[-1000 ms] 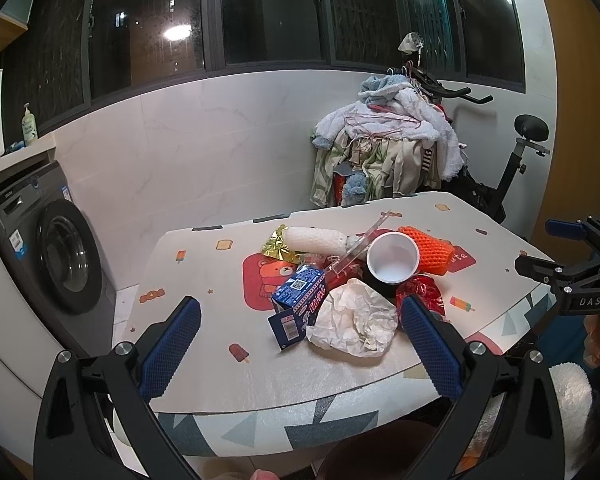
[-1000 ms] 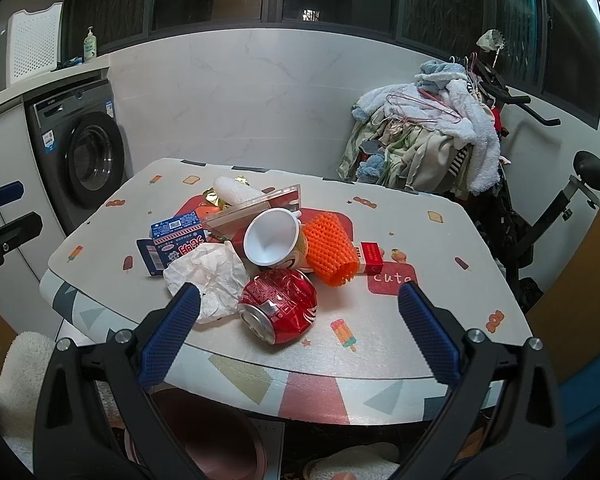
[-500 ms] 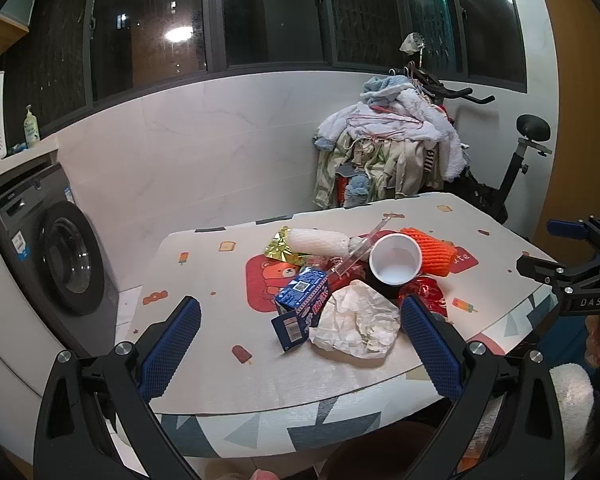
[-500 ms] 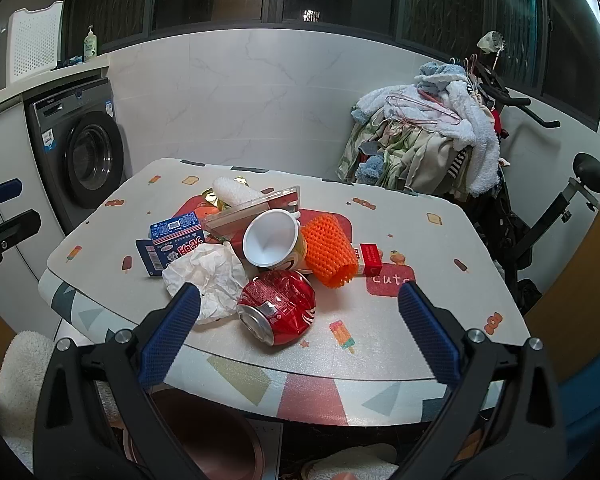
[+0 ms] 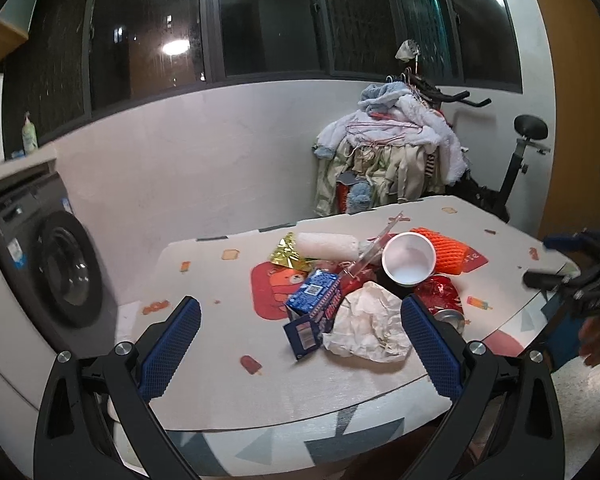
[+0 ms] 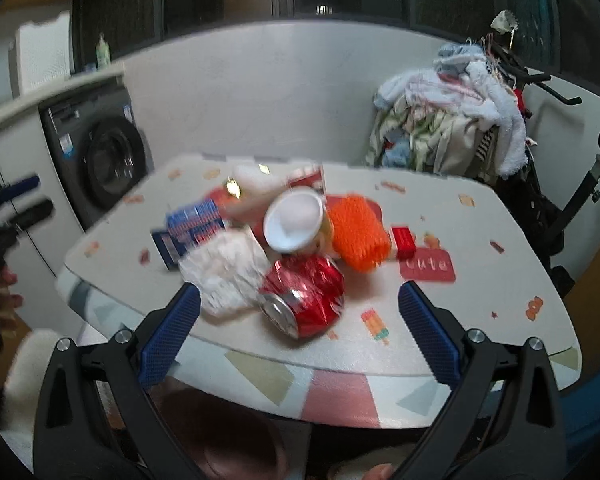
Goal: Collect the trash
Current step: 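Grasp the blue ice-cream box with the left tool while the right tool grasps the orange foam net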
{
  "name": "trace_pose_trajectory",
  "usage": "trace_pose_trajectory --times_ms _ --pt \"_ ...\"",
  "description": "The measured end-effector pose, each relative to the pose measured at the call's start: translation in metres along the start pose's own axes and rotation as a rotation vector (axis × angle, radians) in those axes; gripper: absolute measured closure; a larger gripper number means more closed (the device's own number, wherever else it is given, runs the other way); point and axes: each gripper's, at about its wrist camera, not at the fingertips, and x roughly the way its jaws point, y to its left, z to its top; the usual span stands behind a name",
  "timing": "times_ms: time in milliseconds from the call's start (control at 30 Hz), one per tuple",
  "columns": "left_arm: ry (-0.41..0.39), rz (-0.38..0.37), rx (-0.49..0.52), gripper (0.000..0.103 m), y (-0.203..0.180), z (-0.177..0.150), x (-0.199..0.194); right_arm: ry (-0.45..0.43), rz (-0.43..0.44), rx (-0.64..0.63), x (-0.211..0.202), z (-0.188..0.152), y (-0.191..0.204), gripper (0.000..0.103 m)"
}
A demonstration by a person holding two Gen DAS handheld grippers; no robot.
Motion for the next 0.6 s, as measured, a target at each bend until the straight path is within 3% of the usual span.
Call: trace_pose_trajectory --times_ms 167,300,533,600 --pt "0.078 -0.027 -0.031 0.005 0.006 -0.014 0.022 0.044 -0.029 -0.01 0.032 -0.01 0.003 0.006" --pt "0.107 -0.001 -0.024 0.005 0.007 -0.022 0.037 0.055 -0.034 0.027 0.059 -0.012 -0.004 0.006" --pt "0.108 0.032 -0.012 0.005 0.01 -0.033 0.055 0.028 -0.113 0.095 0.101 0.015 -0.05 0.006" --pt "0.117 0.027 -0.033 0.005 0.013 -0.034 0.063 0.034 -0.133 0.064 0.116 0.026 -0.06 0.014"
